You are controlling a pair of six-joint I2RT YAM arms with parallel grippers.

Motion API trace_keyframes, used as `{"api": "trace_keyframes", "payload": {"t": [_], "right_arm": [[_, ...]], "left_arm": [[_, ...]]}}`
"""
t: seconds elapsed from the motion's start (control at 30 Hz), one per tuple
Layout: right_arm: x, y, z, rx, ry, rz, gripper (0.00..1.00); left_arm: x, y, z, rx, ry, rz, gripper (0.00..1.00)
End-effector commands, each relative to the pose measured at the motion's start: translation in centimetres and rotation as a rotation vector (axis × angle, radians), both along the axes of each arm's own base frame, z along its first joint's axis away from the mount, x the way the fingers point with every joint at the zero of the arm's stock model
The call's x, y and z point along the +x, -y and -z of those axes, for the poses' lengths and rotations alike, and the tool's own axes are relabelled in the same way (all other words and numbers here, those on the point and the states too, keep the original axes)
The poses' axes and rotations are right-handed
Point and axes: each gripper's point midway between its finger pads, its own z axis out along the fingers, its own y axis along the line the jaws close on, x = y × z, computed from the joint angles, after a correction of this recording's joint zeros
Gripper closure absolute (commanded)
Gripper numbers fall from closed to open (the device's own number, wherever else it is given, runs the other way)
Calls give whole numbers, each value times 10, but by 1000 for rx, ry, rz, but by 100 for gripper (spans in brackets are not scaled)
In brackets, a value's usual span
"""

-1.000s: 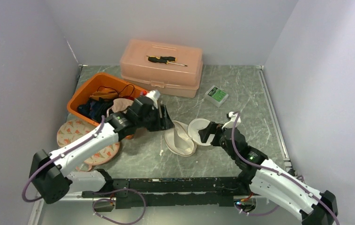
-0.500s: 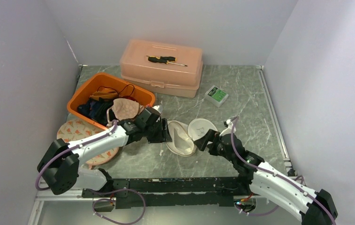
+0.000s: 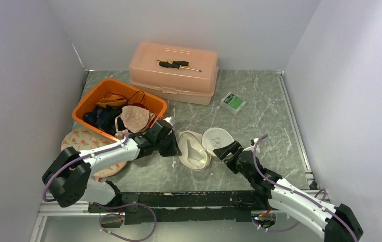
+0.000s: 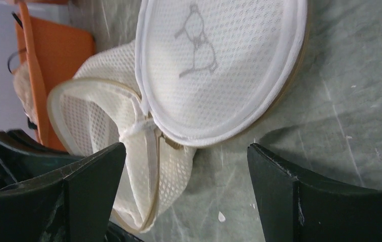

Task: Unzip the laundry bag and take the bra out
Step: Close the laundry bag at the center of the board.

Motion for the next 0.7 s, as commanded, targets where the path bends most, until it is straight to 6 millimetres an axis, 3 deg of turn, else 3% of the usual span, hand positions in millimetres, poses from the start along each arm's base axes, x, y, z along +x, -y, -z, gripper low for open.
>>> {"api": "trace_keyframes", "payload": {"t": [0.0, 0.2, 0.33, 0.47, 0.67], "right_arm": [[26, 8, -17, 100, 84, 163, 6], [37, 8, -9, 53, 82, 194, 12], [47, 10, -9, 33, 119, 214, 21], [55, 11, -10, 1, 147, 215, 39], [65, 11, -27, -54, 232, 202, 68]], "left_arm": [[2, 6, -5, -39, 17, 8, 93], [1, 5, -4, -30, 21, 21, 97], [-1, 5, -4, -29, 20, 33, 97], [-3, 2, -4, -28, 25, 34, 97], [-3, -4, -8, -11, 47, 32, 97]]}}
